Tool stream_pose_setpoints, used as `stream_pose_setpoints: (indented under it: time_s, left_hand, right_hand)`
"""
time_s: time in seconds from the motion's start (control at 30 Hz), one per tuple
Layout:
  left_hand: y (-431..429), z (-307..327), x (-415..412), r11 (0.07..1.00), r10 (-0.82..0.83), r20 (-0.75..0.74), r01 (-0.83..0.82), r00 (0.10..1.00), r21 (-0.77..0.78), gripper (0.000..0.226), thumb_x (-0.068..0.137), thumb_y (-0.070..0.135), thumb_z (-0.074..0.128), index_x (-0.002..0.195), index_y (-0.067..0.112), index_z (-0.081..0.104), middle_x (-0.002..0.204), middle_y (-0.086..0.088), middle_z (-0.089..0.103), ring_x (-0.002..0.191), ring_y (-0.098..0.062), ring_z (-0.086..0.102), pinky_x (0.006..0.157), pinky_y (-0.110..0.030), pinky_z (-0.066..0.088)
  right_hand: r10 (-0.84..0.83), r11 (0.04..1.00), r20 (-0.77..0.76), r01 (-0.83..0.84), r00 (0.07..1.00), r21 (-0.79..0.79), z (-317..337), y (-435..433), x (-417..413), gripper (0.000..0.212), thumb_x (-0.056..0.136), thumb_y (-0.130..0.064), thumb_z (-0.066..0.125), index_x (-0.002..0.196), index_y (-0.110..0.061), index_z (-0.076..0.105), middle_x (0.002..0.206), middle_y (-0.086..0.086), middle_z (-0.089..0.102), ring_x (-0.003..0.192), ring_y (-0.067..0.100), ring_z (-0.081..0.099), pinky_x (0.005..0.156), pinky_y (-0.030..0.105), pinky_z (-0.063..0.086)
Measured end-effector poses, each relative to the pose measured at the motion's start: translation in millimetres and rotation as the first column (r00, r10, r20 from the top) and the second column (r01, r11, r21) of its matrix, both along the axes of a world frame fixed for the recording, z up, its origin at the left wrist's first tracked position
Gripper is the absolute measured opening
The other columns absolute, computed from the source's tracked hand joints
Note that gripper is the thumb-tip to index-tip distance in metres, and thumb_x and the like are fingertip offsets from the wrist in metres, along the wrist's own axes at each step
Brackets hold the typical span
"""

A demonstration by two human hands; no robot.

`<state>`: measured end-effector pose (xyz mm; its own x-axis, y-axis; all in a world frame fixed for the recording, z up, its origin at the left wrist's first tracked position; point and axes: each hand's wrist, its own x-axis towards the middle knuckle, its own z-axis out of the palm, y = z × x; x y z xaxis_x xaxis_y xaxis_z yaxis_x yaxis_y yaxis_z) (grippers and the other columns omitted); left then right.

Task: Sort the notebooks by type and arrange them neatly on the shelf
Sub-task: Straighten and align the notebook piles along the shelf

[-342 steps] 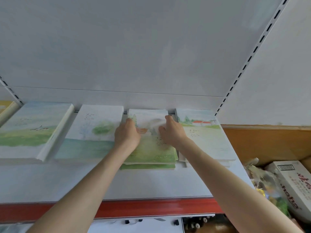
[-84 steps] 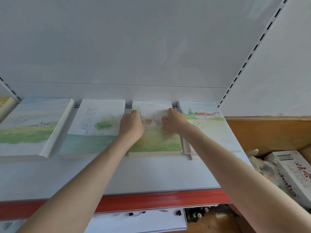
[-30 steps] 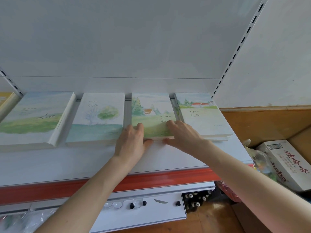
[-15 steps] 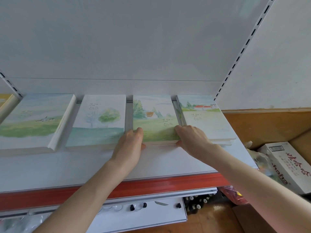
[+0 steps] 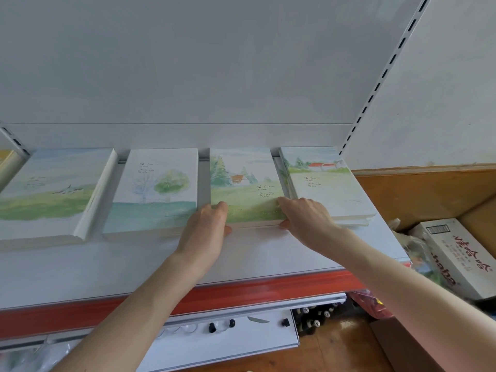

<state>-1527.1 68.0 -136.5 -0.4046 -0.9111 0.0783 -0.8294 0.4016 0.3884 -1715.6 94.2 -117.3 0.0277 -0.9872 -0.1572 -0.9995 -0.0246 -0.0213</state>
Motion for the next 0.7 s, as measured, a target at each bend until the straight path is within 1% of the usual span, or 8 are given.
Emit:
stream_pose_setpoints:
  time_s: [0.07, 0.13, 0.2, 0.3, 0.37, 0.5, 0.6, 0.7]
  left_hand:
    - [-1.3, 0.7, 1.5, 1.000, -0.012, 0.014, 0.012, 1.000, 0.007, 0.020, 0.091, 0.006, 0.053, 0.082, 0.011, 0.036, 0.072, 0.001, 0.037, 0.068, -0.015, 0.038, 0.060, -0.024, 0.027]
    - [-2.9, 1.6, 3.3, 0.999, -0.027, 0.013, 0.027, 1.000, 0.018, 0.020, 0.091, 0.003, 0.051, 0.081, 0.011, 0.036, 0.074, 0.000, 0.038, 0.068, -0.015, 0.039, 0.060, -0.024, 0.026]
    - [-3.6, 2.3, 4.0, 0.999, -0.032, 0.012, 0.032, 0.999, 0.024, 0.021, 0.091, 0.003, 0.051, 0.079, 0.010, 0.035, 0.069, 0.003, 0.034, 0.068, -0.016, 0.039, 0.059, -0.024, 0.025]
    - [-4.1, 3.0, 3.3, 0.999, -0.024, 0.020, 0.024, 1.000, 0.024, 0.027, 0.089, 0.000, 0.052, 0.073, 0.010, 0.032, 0.064, 0.004, 0.029, 0.066, -0.018, 0.038, 0.058, -0.026, 0.025]
    - [-4.6, 3.2, 3.0, 1.000, -0.022, 0.021, 0.022, 1.000, 0.018, 0.033, 0.088, -0.001, 0.053, 0.069, 0.012, 0.029, 0.064, 0.003, 0.029, 0.063, -0.017, 0.037, 0.054, -0.026, 0.023]
    - [-2.7, 2.5, 2.6, 0.998, -0.052, 0.037, 0.053, 0.998, -0.022, 0.022, 0.087, -0.002, 0.051, 0.076, 0.009, 0.034, 0.064, 0.002, 0.028, 0.069, -0.026, 0.045, 0.060, -0.029, 0.029]
    - [-3.2, 4.8, 2.0, 0.997, -0.071, 0.051, 0.071, 0.996, -0.011, 0.019, 0.088, -0.001, 0.051, 0.080, 0.009, 0.036, 0.067, -0.001, 0.031, 0.077, -0.031, 0.051, 0.061, -0.031, 0.030]
    - [-2.3, 8.4, 1.6, 0.996, -0.087, 0.062, 0.086, 0.994, 0.021, 0.016, 0.090, 0.006, 0.053, 0.083, 0.010, 0.039, 0.070, -0.003, 0.033, 0.075, -0.028, 0.045, 0.063, -0.030, 0.029]
  right_hand:
    - [-0.020, 1.000, 0.019, 0.021, 1.000, -0.004, -1.8, 0.0, -0.3, 0.013, 0.091, -0.004, 0.050, 0.101, -0.011, 0.046, 0.059, -0.011, 0.030, 0.076, 0.027, 0.046, 0.062, 0.029, 0.028]
    - [-0.050, 0.999, 0.056, 0.050, 0.997, -0.007, -2.7, 0.6, -0.5, 0.015, 0.090, -0.005, 0.050, 0.105, -0.009, 0.048, 0.061, -0.011, 0.039, 0.075, 0.026, 0.047, 0.061, 0.028, 0.029]
    - [-0.069, 0.998, 0.082, 0.069, 0.994, -0.005, -1.4, 2.3, 0.5, 0.017, 0.091, -0.011, 0.052, 0.108, -0.008, 0.050, 0.078, 0.000, 0.058, 0.082, 0.029, 0.054, 0.063, 0.029, 0.032]
    - [-0.095, 0.995, 0.088, 0.095, 0.992, -0.006, 2.3, 4.3, 2.5, 0.025, 0.091, -0.016, 0.055, 0.115, -0.009, 0.052, 0.098, 0.010, 0.065, 0.091, 0.031, 0.059, 0.066, 0.032, 0.039]
    - [-0.122, 0.992, 0.112, 0.123, 0.986, -0.004, 3.6, 4.5, 3.3, 0.032, 0.089, -0.013, 0.058, 0.120, -0.012, 0.052, 0.100, 0.009, 0.066, 0.093, 0.030, 0.060, 0.070, 0.033, 0.043]
    - [-0.178, 0.984, 0.139, 0.176, 0.974, 0.022, 6.5, 6.8, 7.5, 0.040, 0.088, -0.009, 0.057, 0.127, -0.014, 0.048, 0.101, 0.011, 0.065, 0.095, 0.031, 0.059, 0.068, 0.032, 0.040]
    - [-0.182, 0.983, 0.154, 0.180, 0.971, 0.024, 6.9, 7.9, 9.4, 0.040, 0.089, -0.006, 0.055, 0.127, -0.012, 0.047, 0.102, 0.011, 0.066, 0.093, 0.031, 0.060, 0.069, 0.033, 0.043]
    - [-0.189, 0.982, 0.218, 0.189, 0.957, 0.021, 8.0, 11.2, 10.6, 0.036, 0.088, -0.002, 0.053, 0.124, -0.007, 0.047, 0.098, 0.013, 0.067, 0.087, 0.031, 0.062, 0.073, 0.038, 0.051]
